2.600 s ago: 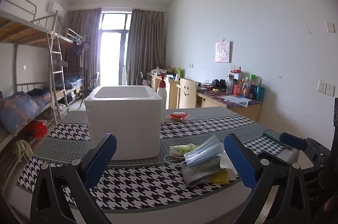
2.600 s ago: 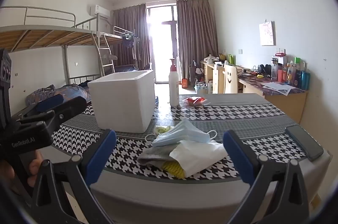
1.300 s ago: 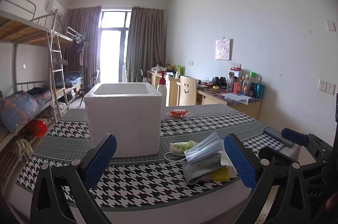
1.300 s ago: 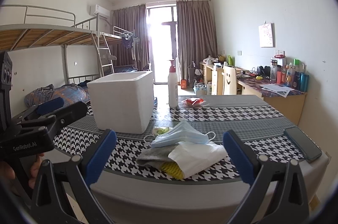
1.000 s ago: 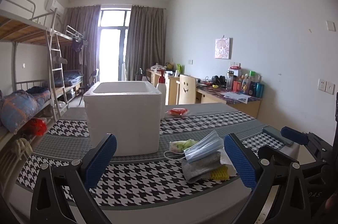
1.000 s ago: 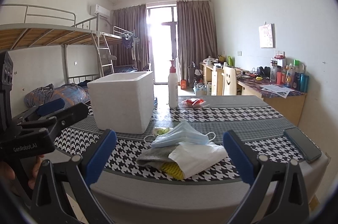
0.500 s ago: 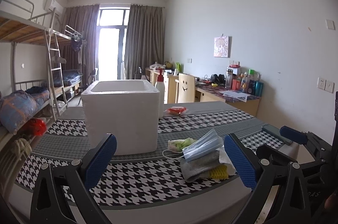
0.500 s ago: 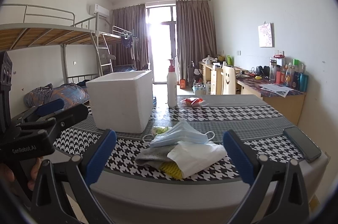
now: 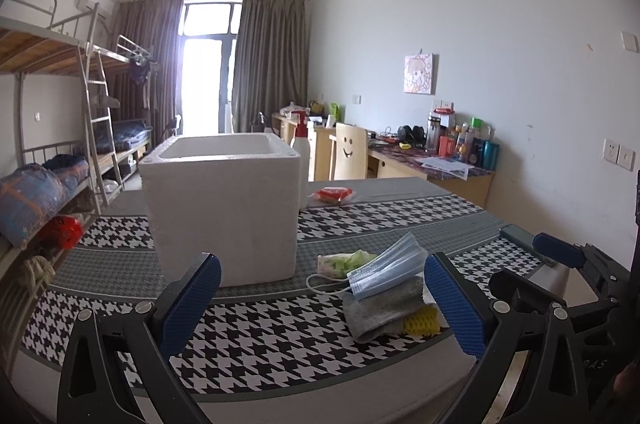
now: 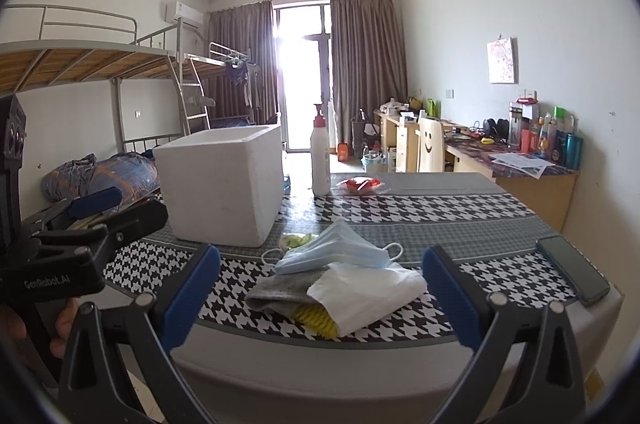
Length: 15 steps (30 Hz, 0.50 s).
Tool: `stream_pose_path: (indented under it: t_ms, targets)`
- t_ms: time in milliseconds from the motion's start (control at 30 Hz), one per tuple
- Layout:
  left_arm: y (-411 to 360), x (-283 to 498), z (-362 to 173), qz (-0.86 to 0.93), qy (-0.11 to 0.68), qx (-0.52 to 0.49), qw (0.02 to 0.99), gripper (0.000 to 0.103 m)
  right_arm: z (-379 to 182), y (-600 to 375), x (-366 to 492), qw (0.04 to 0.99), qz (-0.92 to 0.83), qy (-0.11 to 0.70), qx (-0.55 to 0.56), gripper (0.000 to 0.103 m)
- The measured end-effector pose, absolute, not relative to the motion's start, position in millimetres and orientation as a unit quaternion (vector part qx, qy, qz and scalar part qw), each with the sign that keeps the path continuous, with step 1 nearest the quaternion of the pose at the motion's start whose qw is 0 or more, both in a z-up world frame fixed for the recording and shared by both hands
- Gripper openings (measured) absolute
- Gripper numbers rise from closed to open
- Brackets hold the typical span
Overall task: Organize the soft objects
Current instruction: 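Move both tools down toward the pile of soft items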
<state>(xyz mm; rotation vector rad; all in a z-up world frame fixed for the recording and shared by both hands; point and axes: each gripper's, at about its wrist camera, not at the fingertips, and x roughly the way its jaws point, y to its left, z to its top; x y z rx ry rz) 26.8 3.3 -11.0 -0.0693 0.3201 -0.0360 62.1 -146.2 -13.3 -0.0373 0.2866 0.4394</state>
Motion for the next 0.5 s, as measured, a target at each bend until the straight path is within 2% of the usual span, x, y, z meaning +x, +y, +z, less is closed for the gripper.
stream_pose_path:
  t_ms: [500]
  targets:
    - [-15, 64, -11, -0.05, 0.192, -0.008, 0.98, 0.102, -27, -155, 87, 0.963, 0.204, 0.175, -0.009, 0.102]
